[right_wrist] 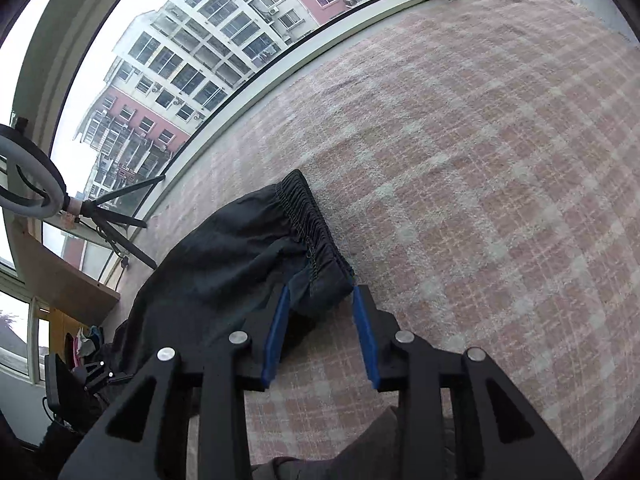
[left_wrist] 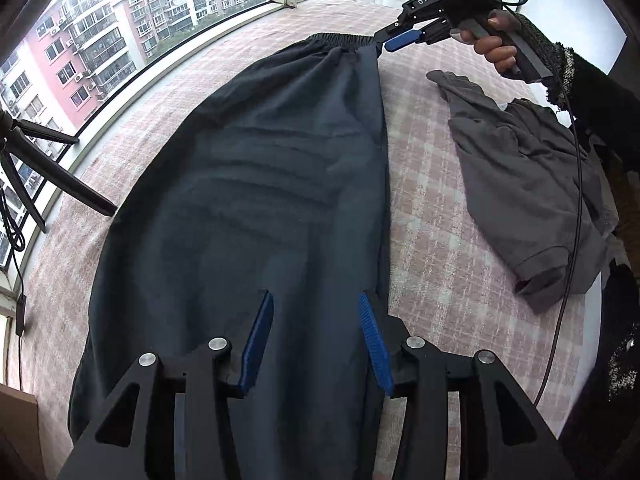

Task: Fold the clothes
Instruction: 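Open the left tool over the trouser leg while the right tool holds the waistband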

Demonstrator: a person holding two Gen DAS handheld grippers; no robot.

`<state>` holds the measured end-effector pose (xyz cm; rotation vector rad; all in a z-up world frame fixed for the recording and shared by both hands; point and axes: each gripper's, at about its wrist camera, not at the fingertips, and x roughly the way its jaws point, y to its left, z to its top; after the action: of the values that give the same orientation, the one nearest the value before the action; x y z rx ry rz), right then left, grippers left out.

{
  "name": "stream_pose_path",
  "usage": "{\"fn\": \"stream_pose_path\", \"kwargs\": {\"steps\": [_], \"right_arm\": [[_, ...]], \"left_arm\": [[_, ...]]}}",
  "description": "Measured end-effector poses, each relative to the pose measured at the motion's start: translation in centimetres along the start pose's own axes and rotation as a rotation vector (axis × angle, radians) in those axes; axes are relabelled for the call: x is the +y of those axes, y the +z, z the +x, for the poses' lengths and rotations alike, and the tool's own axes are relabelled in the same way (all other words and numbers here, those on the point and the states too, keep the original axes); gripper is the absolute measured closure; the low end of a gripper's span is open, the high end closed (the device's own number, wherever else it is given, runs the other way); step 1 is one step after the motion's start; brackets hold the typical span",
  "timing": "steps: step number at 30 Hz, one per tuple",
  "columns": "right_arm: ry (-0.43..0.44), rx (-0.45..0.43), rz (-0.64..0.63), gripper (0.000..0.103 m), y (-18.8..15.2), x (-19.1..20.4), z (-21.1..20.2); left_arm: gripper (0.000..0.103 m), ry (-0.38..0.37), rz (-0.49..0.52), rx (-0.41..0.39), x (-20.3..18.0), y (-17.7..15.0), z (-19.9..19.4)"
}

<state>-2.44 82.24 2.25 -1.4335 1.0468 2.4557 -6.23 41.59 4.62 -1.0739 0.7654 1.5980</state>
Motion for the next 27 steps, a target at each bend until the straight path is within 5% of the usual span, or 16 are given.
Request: {"fn": "stream_pose_path", "kwargs": {"steps": [8, 11, 16, 22, 23, 25, 27], "right_arm": [[-0.048, -0.022, 0.001, 0.070, -0.8, 1.6, 3.6], [-0.015, -0.062, 0.016, 0.066, -0.9, 1.8, 3.8], [0.169, -0.065, 0.171, 0.056, -1.2, -0.4, 3.4], [0.139, -0.094, 0.140, 0.054, -1.1, 0.6, 4.0], [0.124, -0.095, 0.119, 0.059, -1.0, 1.1, 4.3], [0.127, -0.069, 0.120, 0.087, -1.0, 1.4, 5.2], [0.145, -0.066, 0.131, 0.097, -1.3, 1.3, 5.8]], "left_arm": [[0.060, -0.082, -0.054, 0.050, -0.8, -2.1, 1.6], [0.060, -0.086, -0.045, 0.043, -1.2, -2.5, 1.4], [0.060, -0.106, -0.054, 0.033, -1.4, -2.9, 1.1], [0.060, -0.116, -0.050, 0.031, -1.4, -3.2, 1.0], [0.059, -0.118, -0.054, 0.031, -1.4, -3.2, 1.0], [0.058, -0.119, -0.062, 0.026, -1.4, -3.3, 0.9], [0.058, -0.129, -0.084, 0.017, -1.4, -3.6, 0.4]]}}
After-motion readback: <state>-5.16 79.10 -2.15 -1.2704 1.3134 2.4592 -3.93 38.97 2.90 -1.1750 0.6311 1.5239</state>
